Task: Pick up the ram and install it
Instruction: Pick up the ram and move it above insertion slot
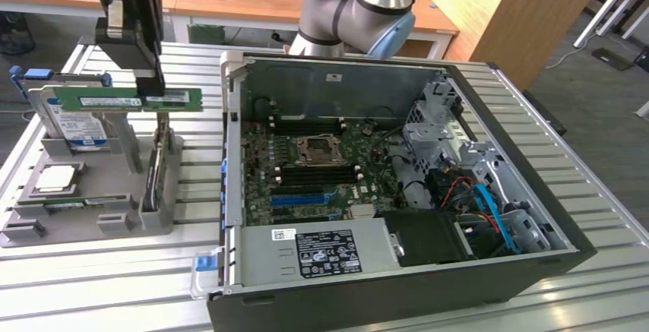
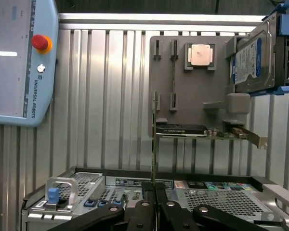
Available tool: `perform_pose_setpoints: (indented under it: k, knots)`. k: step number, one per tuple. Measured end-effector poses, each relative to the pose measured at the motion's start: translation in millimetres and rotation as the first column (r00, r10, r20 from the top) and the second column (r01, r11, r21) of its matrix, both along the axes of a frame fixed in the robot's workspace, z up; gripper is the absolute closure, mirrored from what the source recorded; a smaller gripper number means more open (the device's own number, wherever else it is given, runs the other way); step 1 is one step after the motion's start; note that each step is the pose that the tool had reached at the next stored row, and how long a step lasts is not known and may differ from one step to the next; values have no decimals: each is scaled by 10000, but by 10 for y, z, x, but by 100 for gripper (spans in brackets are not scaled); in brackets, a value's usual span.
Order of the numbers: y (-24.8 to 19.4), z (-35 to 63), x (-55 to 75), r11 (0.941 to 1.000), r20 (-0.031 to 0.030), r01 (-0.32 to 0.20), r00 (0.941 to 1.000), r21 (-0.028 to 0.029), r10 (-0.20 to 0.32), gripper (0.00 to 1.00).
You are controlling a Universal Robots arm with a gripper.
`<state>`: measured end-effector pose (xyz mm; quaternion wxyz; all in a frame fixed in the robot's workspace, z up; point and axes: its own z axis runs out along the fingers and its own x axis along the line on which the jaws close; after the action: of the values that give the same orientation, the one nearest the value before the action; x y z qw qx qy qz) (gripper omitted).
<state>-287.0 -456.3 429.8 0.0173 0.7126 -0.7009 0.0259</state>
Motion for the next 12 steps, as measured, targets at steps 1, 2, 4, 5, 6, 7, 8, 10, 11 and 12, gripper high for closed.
perform_pose_setpoints:
  k: [1,2,4,5,6,7,8,10,11,12]
  knots:
    - [0,-1,31,10000,1,0,10000,1,0,88]
    - [0,0,63,10000,1,0,10000,0,0,88]
    - [0,0,132,10000,0,0,10000,0,0,88]
    - [0,0,166,10000,0,-1,10000,0,1,88]
    - [0,0,201,10000,0,-1,10000,0,1,88]
    - [0,0,234,10000,0,0,10000,0,0,88]
    - [0,-1,268,10000,1,0,10000,1,0,88]
    - [0,0,343,10000,0,0,10000,0,0,88]
    - [-1,0,380,10000,0,-1,10000,0,1,88]
    - [-1,0,418,10000,0,-2,10000,0,2,88]
